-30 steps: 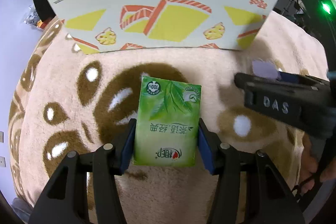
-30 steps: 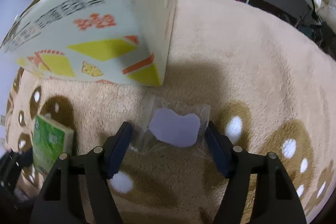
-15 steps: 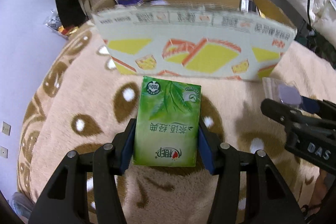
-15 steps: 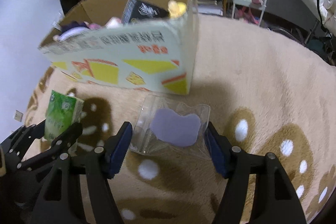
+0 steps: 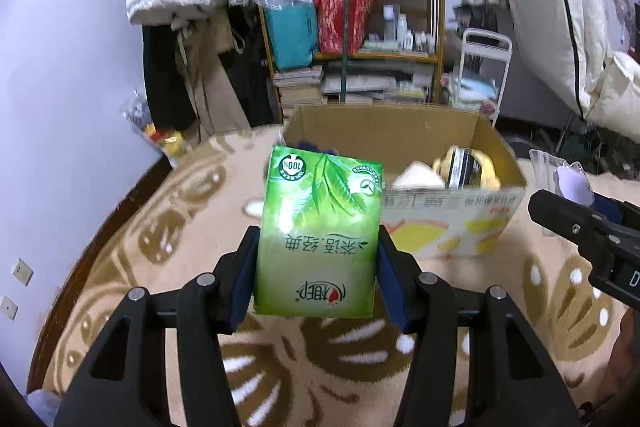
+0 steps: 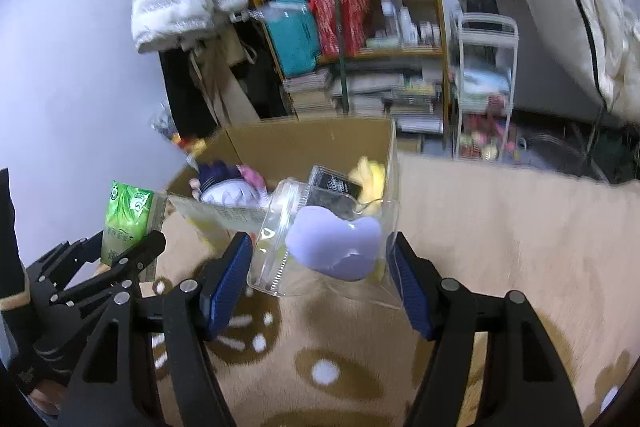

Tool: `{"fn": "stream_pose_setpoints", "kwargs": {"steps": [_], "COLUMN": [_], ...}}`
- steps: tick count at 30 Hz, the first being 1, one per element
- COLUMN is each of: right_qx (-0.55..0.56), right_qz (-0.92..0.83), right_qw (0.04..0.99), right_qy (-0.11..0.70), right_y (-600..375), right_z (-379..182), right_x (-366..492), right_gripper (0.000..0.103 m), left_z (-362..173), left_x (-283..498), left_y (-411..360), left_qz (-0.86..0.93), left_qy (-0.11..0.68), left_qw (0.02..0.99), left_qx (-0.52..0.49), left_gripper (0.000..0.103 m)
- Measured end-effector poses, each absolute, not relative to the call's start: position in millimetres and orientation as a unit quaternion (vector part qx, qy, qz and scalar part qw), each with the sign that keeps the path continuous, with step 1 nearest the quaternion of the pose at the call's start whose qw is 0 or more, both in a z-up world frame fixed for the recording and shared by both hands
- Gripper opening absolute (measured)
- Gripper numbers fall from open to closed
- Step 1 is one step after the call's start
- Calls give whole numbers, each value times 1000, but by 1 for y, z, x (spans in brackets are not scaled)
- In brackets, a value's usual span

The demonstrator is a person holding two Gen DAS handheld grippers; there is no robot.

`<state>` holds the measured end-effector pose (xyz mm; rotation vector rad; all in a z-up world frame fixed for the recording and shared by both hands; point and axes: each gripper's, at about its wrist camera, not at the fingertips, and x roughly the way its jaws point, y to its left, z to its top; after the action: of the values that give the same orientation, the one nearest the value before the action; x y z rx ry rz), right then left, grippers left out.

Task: Organize soft objects
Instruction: 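Lift the green carton and clear bag and carry them over the box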

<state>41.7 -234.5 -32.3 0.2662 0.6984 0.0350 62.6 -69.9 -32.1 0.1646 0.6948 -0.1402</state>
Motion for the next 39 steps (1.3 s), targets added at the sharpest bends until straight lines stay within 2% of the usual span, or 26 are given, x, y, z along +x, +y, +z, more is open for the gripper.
{"fn": "stream_pose_setpoints", "kwargs": {"steps": [18, 27, 39], "right_qx": [102, 97, 96], "right_qz": [19, 11, 18], "right_qw": [966, 971, 962], "right_qy": [238, 217, 254], "right_y": [-242, -250, -248], "right_z": [30, 30, -11], "right_x": [84, 108, 133], "right_gripper": [73, 74, 74], "left_z": [31, 22, -16], "left_x": [94, 118, 147], "left_y": [-86, -91, -98], "left_qz": [-94, -95, -109], "left_qy": [233, 229, 253], "left_qw": [963, 964, 957], "left_qx": [102, 100, 89], "left_gripper": [53, 53, 53]}}
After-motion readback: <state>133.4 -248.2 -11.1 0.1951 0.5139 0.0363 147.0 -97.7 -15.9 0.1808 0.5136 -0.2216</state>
